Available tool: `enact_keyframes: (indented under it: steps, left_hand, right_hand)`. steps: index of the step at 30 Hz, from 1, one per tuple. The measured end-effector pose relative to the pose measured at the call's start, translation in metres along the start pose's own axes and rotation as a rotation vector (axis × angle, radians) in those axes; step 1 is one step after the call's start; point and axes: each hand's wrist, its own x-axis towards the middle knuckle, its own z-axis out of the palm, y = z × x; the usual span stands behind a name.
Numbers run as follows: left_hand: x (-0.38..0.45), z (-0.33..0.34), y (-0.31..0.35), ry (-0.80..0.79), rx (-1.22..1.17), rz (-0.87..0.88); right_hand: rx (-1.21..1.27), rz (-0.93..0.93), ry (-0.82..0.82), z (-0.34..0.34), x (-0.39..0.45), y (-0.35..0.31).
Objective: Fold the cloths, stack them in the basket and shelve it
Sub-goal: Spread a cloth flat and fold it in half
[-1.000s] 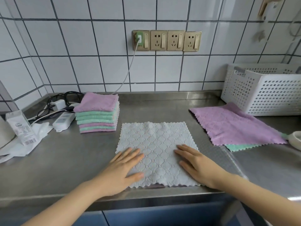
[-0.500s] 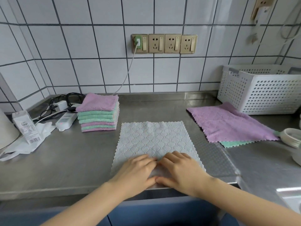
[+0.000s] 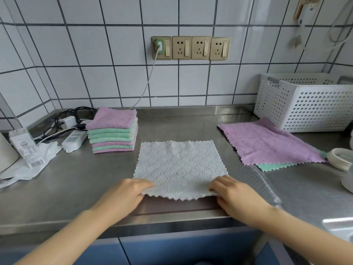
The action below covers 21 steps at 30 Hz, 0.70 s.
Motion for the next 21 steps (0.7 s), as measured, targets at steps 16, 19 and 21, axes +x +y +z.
enact_keyframes:
  steps: [16, 19, 21]
  left_hand:
    - [0.049, -0.015, -0.021, 0.180, -0.841, -0.652]
    - [0.079, -0.001, -0.034, 0.277, -0.647, -0.680]
    - [0.088, 0.008, -0.039, 0.282, -0.455, -0.697]
  right_hand:
    - [1.041, 0.721, 0.126, -0.025, 0.061, 0.058]
    - [0.968, 0.893, 0.194, -0.003, 0.095, 0.075]
    - [0.843, 0.979, 0.151, 0.012, 0.105, 0.080]
